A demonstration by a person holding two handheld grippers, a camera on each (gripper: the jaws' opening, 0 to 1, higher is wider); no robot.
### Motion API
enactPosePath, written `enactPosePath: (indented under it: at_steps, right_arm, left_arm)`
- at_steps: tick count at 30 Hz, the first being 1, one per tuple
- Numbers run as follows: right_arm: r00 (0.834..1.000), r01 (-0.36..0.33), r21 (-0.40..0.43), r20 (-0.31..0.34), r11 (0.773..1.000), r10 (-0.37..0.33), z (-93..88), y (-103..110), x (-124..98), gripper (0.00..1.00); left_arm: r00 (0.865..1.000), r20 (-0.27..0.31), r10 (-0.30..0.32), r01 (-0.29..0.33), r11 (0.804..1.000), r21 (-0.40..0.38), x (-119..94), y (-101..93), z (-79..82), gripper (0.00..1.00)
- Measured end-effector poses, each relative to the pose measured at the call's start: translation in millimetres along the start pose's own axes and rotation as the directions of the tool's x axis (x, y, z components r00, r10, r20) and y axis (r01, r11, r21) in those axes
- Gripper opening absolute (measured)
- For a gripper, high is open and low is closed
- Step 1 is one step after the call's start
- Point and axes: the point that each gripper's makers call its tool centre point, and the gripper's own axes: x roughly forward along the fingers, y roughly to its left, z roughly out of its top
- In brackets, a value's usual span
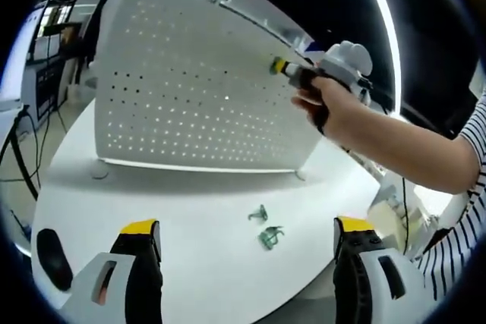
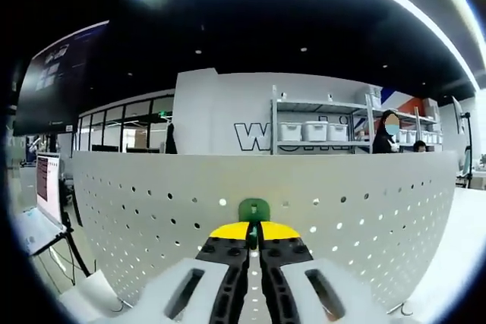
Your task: Insert the hook assembly into the mounting plate slot until the hook locks in place.
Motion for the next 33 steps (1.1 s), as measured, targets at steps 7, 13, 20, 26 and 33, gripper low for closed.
enactPosePath:
  at_steps: [7, 13, 20, 26, 33]
  right_arm:
    - [1.0, -0.008, 0.042, -0.011, 0.999, 0.008, 3.4, 1, -1, 0.07]
    - [1.0, -0.016, 0.043, 0.007, 0.999, 0.016, 15.2, 2, -1, 0.15]
    - [0.998, -0.037, 0.044, 0.048, 0.998, 0.035, 35.6, 5, -4, 0.19]
    - [0.997, -0.058, 0.061, 0.06, 0.996, 0.054, 46.7, 2, -9, 0.2]
    - [0.994, -0.087, 0.047, 0.075, 0.995, 0.084, 65.3, -6, -21, 0.21]
  left_arm:
    - [1.0, 0.005, 0.004, -0.004, 1.0, -0.003, -3, -0.4, -0.3, 0.96]
    - [1.0, 0.006, 0.003, -0.003, 1.0, -0.002, -4, -1.8, 0.0, 0.96]
    - [1.0, 0.015, 0.002, -0.002, 1.0, 0.005, -5, -5.3, 3.4, 0.95]
    - [1.0, 0.021, 0.0, 0.0, 1.0, 0.009, -7, -8.6, 4.0, 0.95]
    - [1.0, -0.005, 0.0, 0.0, 1.0, 0.013, -6, -11.9, -2.8, 0.95]
